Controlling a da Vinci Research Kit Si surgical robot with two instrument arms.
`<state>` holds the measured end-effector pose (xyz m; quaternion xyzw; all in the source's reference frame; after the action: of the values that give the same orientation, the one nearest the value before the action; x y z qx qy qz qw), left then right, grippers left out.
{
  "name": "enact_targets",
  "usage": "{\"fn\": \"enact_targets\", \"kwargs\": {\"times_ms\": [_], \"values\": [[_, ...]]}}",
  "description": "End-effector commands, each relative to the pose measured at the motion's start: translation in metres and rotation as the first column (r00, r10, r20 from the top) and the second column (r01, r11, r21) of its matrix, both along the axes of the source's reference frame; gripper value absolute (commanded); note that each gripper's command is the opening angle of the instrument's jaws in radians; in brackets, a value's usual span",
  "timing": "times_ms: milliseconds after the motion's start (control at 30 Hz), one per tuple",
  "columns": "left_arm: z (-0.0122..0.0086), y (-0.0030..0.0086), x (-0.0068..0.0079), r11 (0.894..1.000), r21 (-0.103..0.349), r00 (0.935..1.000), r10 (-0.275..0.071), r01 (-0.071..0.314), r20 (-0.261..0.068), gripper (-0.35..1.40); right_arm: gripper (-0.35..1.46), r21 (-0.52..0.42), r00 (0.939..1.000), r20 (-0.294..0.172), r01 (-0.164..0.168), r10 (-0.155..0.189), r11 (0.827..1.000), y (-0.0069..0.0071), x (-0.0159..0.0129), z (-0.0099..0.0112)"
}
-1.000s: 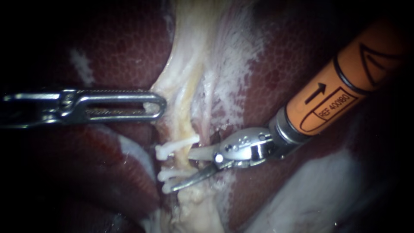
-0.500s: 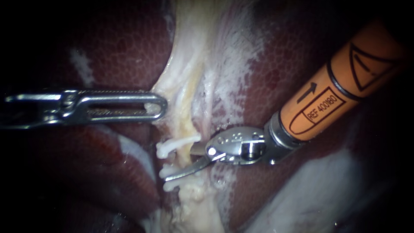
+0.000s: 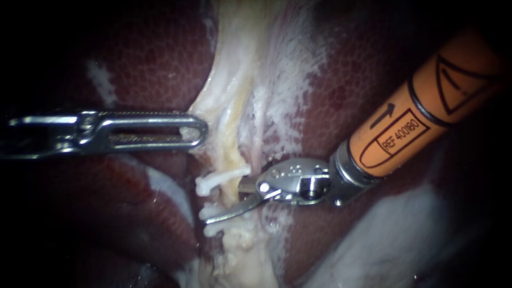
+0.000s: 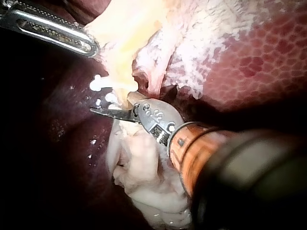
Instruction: Go to the cutting position left tube
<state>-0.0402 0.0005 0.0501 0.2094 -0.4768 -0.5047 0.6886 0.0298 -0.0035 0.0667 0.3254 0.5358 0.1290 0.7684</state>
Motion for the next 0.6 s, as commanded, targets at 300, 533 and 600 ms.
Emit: {"fn": "enact_targets", "kwargs": {"times_ms": [300, 533, 600], "values": [[0.0001, 0.0001, 0.0, 1.0, 0.001, 1.0, -0.001, 0.001, 0.0, -0.35, 0.73, 0.026, 0.9992, -0.019, 0.035, -0.034, 0.999, -0.001, -0.0002, -0.0006], [0.0001, 0.0001, -0.0001, 1.0, 0.001, 1.0, -0.002, 0.002, 0.0, -0.35, 0.53, 0.042, 0.999, -0.019, 0.04, -0.039, 0.998, -0.001, 0.0006, -0.0003], [0.0001, 0.0001, -0.0001, 1.0, 0.001, 1.0, -0.002, 0.002, 0.0, -0.35, 0.51, 0.047, 0.999, -0.018, 0.041, -0.04, 0.998, -0.001, 0.0006, -0.0003]]}}
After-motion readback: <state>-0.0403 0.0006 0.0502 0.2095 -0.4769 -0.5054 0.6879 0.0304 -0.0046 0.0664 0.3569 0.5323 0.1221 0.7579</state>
